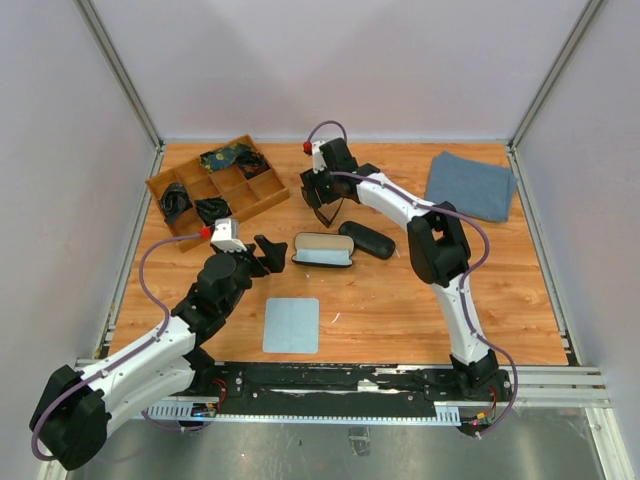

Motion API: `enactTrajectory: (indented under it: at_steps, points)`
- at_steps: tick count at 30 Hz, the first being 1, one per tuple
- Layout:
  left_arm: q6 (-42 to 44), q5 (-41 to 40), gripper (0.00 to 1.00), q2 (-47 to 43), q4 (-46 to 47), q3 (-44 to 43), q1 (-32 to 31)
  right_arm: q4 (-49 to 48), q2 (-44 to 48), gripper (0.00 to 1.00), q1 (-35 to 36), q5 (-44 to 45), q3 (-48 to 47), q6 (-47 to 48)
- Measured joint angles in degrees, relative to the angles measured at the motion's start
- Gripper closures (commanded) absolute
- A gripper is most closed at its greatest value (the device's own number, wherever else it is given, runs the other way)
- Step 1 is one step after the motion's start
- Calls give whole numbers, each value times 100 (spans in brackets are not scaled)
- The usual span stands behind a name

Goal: Organize the sunglasses
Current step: Place the glasses cleaning cloth in the sunglasses case.

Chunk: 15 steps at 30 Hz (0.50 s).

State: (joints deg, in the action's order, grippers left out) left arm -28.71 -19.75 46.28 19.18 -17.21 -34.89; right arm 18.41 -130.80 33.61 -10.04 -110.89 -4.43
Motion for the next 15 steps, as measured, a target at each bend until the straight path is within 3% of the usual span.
enactTrajectory:
  at_steps: [15]
  points:
    - [221,-144,0,-146,-254,0,0,81,-660,61,129,-42,-487,22]
